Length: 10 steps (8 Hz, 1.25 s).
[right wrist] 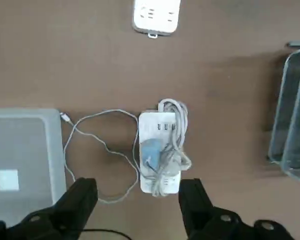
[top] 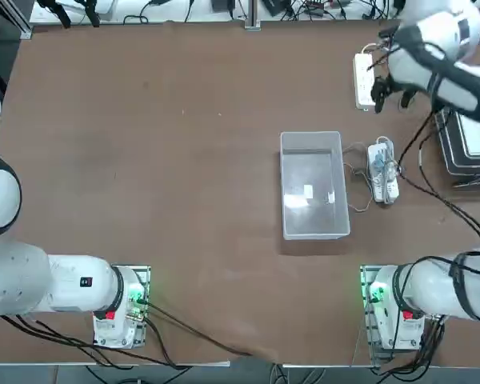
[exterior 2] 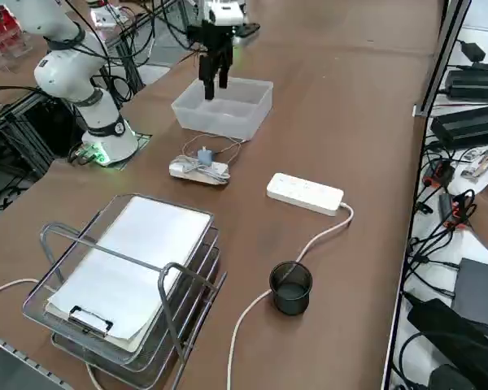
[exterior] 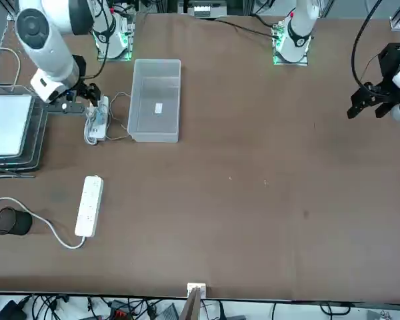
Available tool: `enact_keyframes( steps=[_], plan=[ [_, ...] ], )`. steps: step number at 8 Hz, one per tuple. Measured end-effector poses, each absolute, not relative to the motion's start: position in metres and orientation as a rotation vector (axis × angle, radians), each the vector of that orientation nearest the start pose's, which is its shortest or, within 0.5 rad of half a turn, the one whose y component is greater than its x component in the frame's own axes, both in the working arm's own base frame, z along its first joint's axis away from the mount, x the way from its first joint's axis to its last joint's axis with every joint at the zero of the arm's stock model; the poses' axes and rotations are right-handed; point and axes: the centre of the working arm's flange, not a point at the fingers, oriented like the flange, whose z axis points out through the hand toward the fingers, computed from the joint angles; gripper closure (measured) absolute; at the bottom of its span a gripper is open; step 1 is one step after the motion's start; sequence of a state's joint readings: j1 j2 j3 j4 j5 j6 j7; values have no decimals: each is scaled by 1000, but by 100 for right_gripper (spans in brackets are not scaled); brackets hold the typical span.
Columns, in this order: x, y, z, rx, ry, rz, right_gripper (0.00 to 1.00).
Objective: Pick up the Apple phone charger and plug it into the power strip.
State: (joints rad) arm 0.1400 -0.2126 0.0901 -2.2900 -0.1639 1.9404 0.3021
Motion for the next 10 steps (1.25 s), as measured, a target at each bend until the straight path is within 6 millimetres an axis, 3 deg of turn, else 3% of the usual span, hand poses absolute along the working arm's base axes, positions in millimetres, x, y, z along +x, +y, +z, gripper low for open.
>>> enact_keyframes(
  steps=[3, 10],
  plan=[
    [437, 94, 387, -3356, 43, 115, 3],
    [396, 90, 289, -3415, -253, 36, 7]
  ],
)
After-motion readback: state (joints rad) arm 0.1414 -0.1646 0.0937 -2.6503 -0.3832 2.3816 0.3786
